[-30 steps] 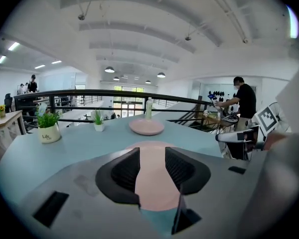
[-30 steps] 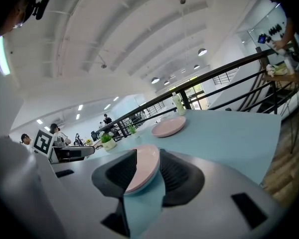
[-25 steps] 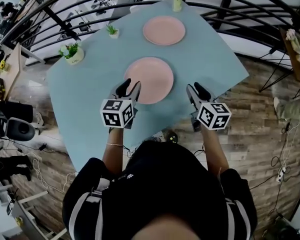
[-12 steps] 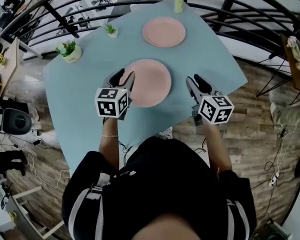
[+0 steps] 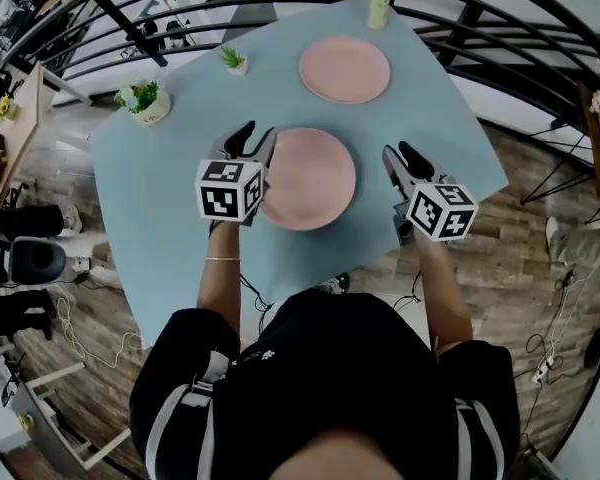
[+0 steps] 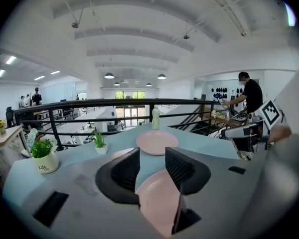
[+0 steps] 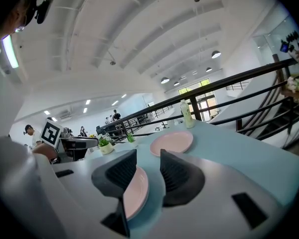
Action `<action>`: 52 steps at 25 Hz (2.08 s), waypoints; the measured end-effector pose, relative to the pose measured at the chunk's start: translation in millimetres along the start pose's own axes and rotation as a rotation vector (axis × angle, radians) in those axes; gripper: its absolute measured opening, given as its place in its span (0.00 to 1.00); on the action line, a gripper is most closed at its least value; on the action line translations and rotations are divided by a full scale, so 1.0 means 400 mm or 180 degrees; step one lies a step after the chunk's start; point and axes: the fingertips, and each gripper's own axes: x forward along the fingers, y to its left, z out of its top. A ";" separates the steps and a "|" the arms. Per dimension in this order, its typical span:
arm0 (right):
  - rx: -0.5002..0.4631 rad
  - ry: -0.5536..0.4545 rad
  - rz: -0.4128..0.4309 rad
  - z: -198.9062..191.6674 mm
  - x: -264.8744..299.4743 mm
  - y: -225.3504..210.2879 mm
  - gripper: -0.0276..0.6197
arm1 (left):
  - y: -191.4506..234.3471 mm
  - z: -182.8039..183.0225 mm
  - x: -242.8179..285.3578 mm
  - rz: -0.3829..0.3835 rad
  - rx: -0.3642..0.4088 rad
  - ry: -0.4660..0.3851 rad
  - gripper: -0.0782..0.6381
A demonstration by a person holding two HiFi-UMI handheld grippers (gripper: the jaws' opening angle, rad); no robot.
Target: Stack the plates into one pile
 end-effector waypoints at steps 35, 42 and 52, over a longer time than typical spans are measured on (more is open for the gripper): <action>0.0123 0.0258 0.0080 0.146 0.307 -0.309 0.29 | 0.034 0.042 0.357 0.0190 -0.0608 0.0150 0.34; 0.0209 0.0505 0.0173 0.104 0.403 -0.374 0.29 | 0.044 -0.001 0.486 0.0268 -0.0726 0.0435 0.34; 0.0278 0.0822 0.0188 0.032 0.498 -0.423 0.31 | 0.069 -0.100 0.584 0.0321 -0.0879 0.0859 0.35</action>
